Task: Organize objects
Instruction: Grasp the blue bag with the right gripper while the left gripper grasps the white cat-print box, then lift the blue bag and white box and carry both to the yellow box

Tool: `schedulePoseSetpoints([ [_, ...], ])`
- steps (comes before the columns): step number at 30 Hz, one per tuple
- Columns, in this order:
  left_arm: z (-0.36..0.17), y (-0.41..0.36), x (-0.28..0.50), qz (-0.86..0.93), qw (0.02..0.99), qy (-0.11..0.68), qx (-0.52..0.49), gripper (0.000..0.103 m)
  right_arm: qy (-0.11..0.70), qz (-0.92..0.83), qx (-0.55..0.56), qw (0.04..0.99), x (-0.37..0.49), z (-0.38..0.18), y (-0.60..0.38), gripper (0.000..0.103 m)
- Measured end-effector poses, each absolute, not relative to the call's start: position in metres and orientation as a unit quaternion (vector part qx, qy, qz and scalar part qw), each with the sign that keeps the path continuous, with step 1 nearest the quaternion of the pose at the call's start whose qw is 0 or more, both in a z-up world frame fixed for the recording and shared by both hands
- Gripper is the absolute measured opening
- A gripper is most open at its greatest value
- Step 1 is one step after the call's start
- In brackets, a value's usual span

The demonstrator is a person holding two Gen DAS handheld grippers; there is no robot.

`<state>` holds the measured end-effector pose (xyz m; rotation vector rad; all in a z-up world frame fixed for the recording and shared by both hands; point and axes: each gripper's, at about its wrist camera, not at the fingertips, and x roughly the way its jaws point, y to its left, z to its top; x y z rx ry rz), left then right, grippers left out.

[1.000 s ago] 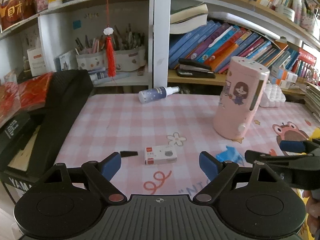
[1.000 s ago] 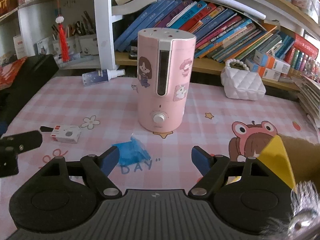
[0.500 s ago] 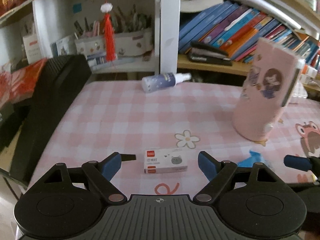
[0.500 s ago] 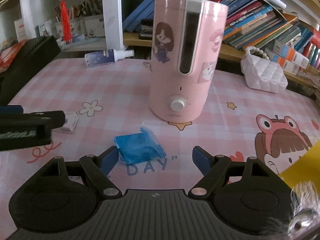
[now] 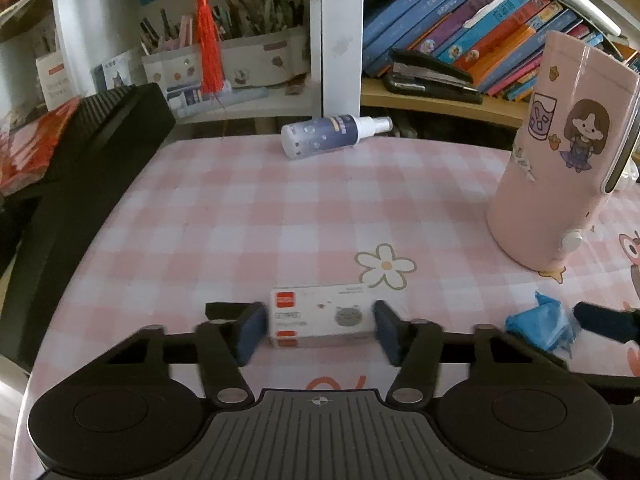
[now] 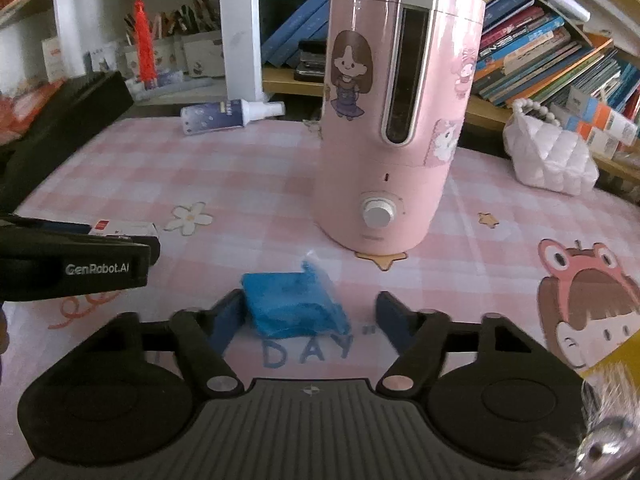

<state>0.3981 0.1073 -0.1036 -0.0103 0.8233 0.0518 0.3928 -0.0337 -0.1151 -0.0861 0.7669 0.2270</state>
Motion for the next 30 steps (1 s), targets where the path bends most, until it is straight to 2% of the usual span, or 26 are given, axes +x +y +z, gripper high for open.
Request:
schedulePoseSetpoints([
  [1,-0.103,0.109,0.398,0.025,0.916,0.400,-0.009,0.053,0.372,0.114,-0.039,0.920,0.392,-0.114,-0.034,0.047],
  [4,-0.101,0.115,0.395,0.028,0.914,0.404,-0.028,0.053,0.373,0.117,-0.046,0.919,0.391,-0.112,-0.032,0.041],
  [17,-0.058,0.131,0.319,0.005,0.925,0.376,-0.059,0.053,0.369,0.121,-0.016,0.921,0.356,-0.082,-0.038,0.038],
  [30,-0.045,0.140,0.229,-0.006,0.921,0.381,-0.078,0.053,0.369,0.157,-0.039,0.915,0.280,-0.060,-0.038,0.038],
])
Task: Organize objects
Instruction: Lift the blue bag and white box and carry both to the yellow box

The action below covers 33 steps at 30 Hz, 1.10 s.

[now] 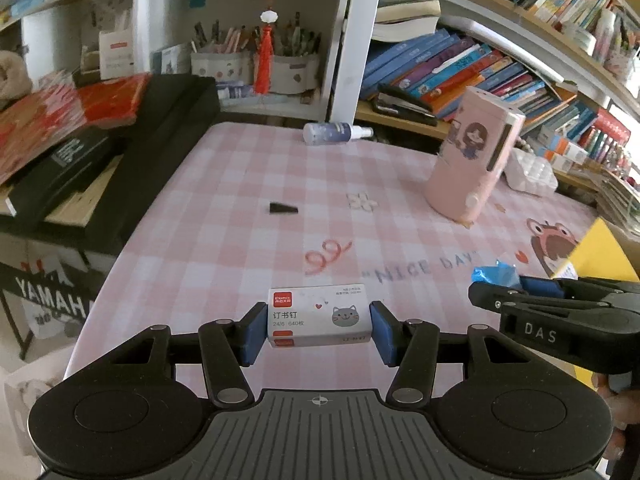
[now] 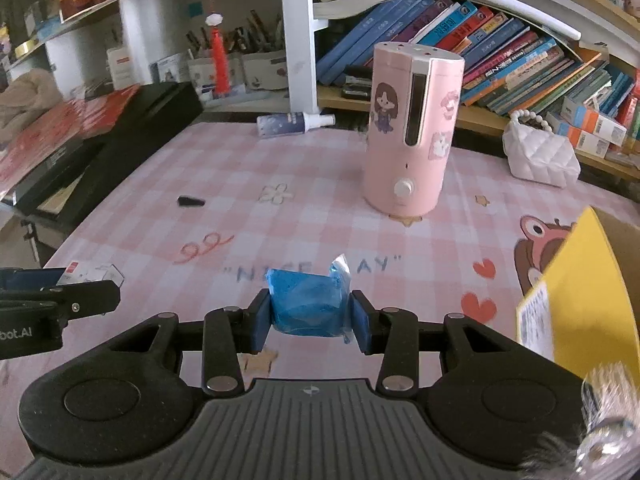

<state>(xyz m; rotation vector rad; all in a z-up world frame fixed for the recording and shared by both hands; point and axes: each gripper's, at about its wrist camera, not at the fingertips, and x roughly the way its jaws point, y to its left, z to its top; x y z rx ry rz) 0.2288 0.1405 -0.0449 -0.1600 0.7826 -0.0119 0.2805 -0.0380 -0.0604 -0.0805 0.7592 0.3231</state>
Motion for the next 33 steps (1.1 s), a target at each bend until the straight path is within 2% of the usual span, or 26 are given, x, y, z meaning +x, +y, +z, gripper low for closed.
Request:
schedulePoseSetpoints([
  [14,-0.034,0.133,0.145,-0.037,0.924,0.373,-0.078,0.053,0.379,0.150,-0.042,0.912,0.185,-0.049,-0.052,0.038],
  [33,-0.019,0.127,0.041,-0.066,0.933,0.348,-0.063,0.053,0.349,0.138,-0.043,0.926,0.073,-0.033,-0.059,0.038],
])
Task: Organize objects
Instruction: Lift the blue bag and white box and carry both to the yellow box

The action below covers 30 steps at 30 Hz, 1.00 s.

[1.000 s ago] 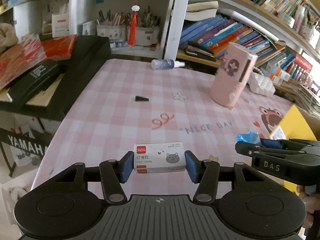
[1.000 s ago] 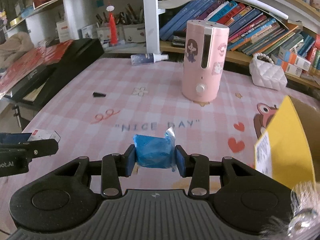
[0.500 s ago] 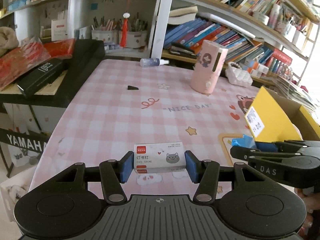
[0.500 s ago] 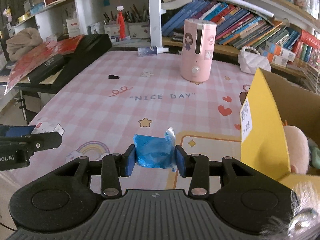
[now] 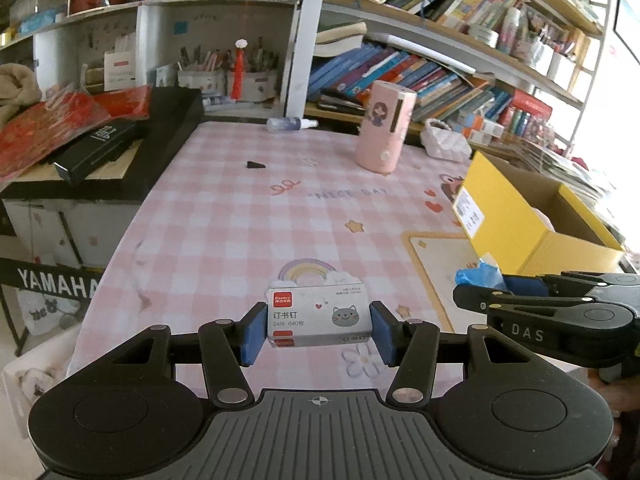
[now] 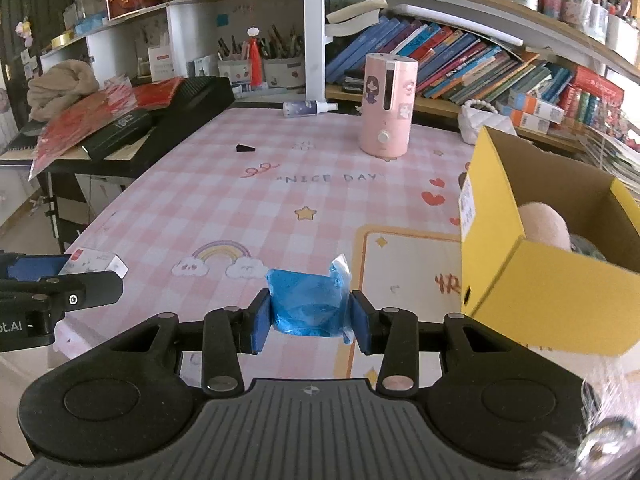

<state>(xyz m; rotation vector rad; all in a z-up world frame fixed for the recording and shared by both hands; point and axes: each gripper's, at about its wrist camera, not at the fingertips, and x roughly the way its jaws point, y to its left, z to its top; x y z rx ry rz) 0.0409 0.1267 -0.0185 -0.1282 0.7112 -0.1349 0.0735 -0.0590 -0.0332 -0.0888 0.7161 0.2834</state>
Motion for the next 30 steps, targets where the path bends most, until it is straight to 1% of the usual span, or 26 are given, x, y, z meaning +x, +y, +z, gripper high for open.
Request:
schedulePoseSetpoints([
  [13,-0.018,0.105,0.008,-0.121,0.929,0.349,-0.039,0.053,0.361,0.081,-0.011,0.929,0.018,-0.035,-0.089,0.038],
  [30,-0.020,0.040,0.008,-0.225,0.909,0.351,0.006,0.053,0.366,-0.026,0.033,0.930,-0.025,-0.036,-0.152,0.038],
])
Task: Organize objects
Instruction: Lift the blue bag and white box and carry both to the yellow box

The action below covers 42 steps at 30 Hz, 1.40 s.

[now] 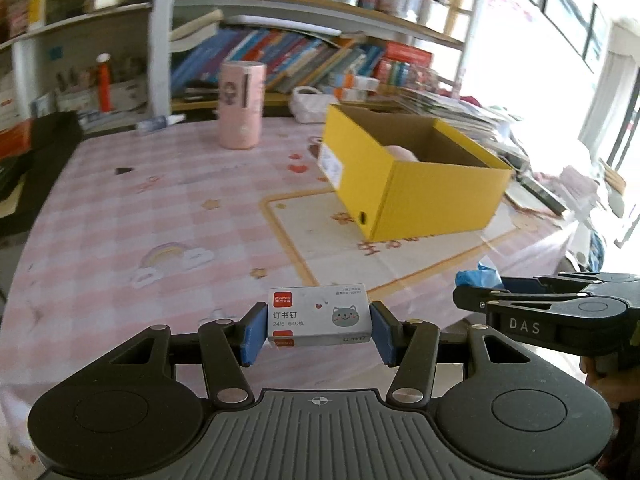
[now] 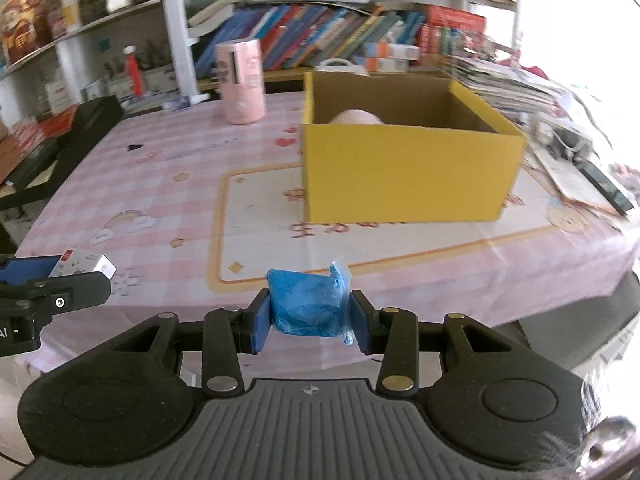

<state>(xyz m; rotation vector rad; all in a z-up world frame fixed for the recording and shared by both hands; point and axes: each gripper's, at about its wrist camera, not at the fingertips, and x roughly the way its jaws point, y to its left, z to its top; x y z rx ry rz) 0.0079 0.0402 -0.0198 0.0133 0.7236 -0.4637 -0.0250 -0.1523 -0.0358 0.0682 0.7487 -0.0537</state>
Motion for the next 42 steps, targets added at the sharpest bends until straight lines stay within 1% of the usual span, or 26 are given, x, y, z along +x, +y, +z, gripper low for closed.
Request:
schedulePoseSetpoints([
  [14,-0.015,-0.019,0.024,-0.279,0.896,0.344,0.042,0.053,0.367,-0.087,0.068,0.923,-0.027,-0.036,-0.209,0.038],
  [33,-0.009,-0.087,0.061,-0.305,0.892,0.329,0.060,0.053,0.371,-0.107,0.072,0.919,0.009,-0.033,-0.274,0.038],
  [42,0.006,-0.107,0.087,-0.294,0.906,0.301,0.054,0.053,0.339,-0.098,0.056,0.934,0.040,-0.018,-0.297,0.038],
])
